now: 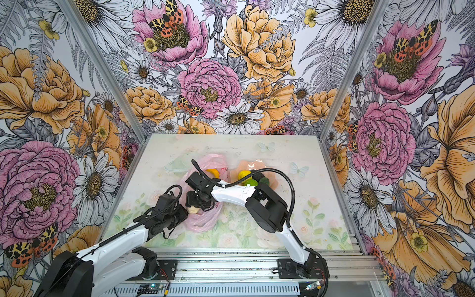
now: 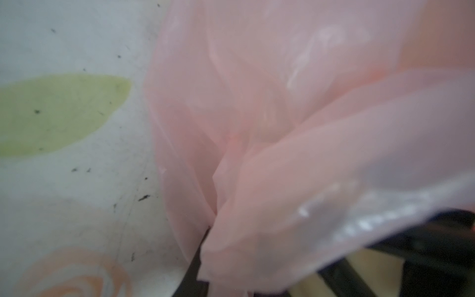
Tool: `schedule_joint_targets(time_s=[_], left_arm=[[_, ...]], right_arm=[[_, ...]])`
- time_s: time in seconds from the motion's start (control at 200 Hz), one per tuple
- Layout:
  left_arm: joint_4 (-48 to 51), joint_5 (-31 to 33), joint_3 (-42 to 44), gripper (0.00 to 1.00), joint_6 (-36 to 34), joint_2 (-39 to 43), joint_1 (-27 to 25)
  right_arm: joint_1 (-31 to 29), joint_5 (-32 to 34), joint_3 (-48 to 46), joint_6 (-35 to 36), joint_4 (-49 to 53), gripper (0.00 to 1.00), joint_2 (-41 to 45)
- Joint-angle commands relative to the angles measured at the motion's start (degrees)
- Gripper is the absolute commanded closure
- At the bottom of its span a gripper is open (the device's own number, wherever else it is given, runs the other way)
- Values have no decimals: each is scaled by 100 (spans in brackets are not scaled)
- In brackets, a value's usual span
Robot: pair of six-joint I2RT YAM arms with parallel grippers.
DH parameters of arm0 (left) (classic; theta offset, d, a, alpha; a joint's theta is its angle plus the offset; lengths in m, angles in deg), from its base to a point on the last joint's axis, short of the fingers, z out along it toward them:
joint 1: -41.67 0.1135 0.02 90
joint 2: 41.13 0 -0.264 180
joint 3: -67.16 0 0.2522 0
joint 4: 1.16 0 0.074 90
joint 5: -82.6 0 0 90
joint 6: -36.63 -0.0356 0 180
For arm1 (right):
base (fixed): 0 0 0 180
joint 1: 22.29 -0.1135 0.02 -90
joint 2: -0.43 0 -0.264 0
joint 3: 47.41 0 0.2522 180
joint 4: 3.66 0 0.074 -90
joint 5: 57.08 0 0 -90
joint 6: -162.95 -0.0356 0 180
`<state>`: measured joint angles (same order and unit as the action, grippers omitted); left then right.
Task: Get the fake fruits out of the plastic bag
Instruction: 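Lower the right gripper around the cream pear and close it, then lift the cream pear out of the bag with the right gripper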
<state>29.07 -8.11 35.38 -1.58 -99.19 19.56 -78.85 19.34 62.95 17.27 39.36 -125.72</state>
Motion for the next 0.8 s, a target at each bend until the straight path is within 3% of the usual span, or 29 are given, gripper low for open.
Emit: schedule_joint_targets(time_s=[0.0,0.49,0.796], left_arm=[[49,15,-57,77,-212,85,222],[188,-382,-601,77,-765,-194,1158],[269,-2,-897,80,-1235,-231,1347]], right_arm=[[-35,231,-49,201,-122,35,212],[-181,1086,-1328,1131,-2051,36,1513],[-184,1820,-2340,1749,-3261,36,2324]])
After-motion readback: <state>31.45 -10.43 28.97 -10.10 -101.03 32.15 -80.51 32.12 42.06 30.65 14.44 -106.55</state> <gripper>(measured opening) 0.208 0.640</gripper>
